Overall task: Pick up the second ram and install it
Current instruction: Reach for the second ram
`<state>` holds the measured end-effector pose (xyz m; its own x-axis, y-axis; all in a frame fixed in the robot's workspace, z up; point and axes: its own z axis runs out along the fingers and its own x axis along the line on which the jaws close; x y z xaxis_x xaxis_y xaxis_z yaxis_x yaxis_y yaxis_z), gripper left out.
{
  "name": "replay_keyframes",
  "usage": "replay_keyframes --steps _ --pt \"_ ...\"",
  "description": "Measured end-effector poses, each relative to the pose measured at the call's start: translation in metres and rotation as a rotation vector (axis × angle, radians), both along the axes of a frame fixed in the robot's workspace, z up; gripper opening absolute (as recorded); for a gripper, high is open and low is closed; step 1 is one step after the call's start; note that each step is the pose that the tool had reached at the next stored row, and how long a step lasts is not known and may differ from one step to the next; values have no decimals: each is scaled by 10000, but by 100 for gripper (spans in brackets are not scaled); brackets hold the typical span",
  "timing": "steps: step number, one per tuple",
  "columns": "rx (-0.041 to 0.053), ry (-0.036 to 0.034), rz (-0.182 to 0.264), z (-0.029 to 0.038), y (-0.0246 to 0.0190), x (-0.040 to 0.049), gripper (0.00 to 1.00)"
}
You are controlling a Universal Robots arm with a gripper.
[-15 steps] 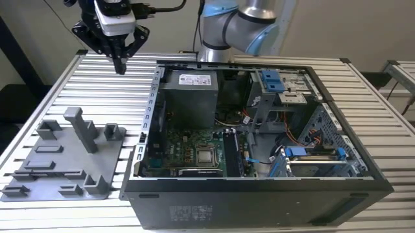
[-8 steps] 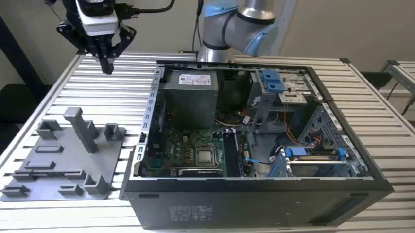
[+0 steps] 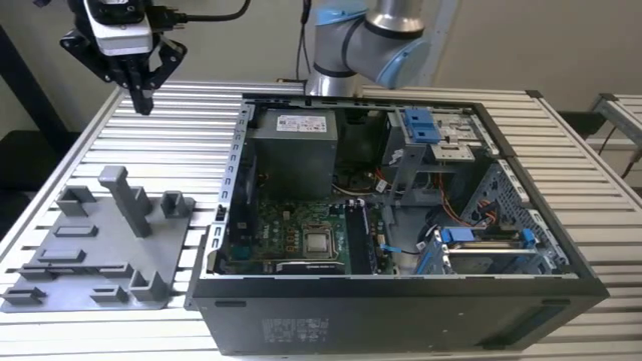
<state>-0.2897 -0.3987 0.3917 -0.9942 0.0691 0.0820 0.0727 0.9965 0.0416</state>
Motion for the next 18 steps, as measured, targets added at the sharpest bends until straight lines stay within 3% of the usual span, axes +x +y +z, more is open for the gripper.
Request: replay_keyframes --steps 8,17,18 --pt "0 201 5 -3 0 -233 11" --pt "-23 206 83 -8 0 -495 11" --pt "-48 163 87 -12 0 -511 11"
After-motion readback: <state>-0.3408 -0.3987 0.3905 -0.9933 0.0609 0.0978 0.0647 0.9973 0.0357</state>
